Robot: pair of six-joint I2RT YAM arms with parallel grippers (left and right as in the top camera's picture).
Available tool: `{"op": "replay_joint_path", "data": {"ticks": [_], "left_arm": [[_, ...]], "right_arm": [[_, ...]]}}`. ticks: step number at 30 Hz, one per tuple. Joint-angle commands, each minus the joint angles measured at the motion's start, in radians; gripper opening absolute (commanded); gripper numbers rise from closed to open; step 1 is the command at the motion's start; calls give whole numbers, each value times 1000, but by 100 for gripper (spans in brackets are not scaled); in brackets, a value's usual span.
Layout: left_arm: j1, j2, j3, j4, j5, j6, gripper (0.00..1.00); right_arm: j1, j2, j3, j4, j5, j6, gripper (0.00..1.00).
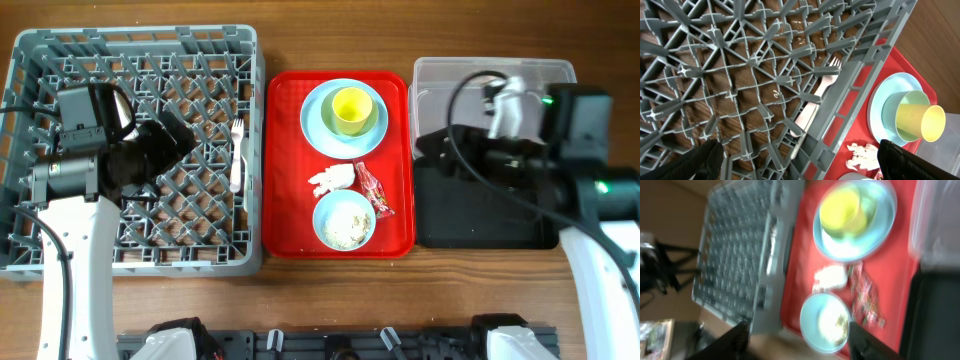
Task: Sort waste into correct bins and load items into the dishwasher rack
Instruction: 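Reach the right gripper to the blue rice bowl and grasp its rim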
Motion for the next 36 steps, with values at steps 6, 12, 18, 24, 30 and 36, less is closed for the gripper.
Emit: {"op": "replay_joint_path", "data": {"ticks": [6,12,18,24,30,36], "left_arm": [[6,-3,15,2,8,-2,100],[6,-3,15,2,8,-2,100],[6,-3,15,2,8,-2,100],[6,-3,15,2,8,-2,100],[6,-3,15,2,8,-2,100],[6,-3,15,2,8,-2,100]], "right_arm": [[422,103,-14,-90,280,28,20],[769,201,-84,37,415,166,34],[958,414,-84,137,716,242,41],[956,547,-84,185,854,238,40],[957,585,-84,250,731,238,33],[956,622,-84,263,711,239,31]]}}
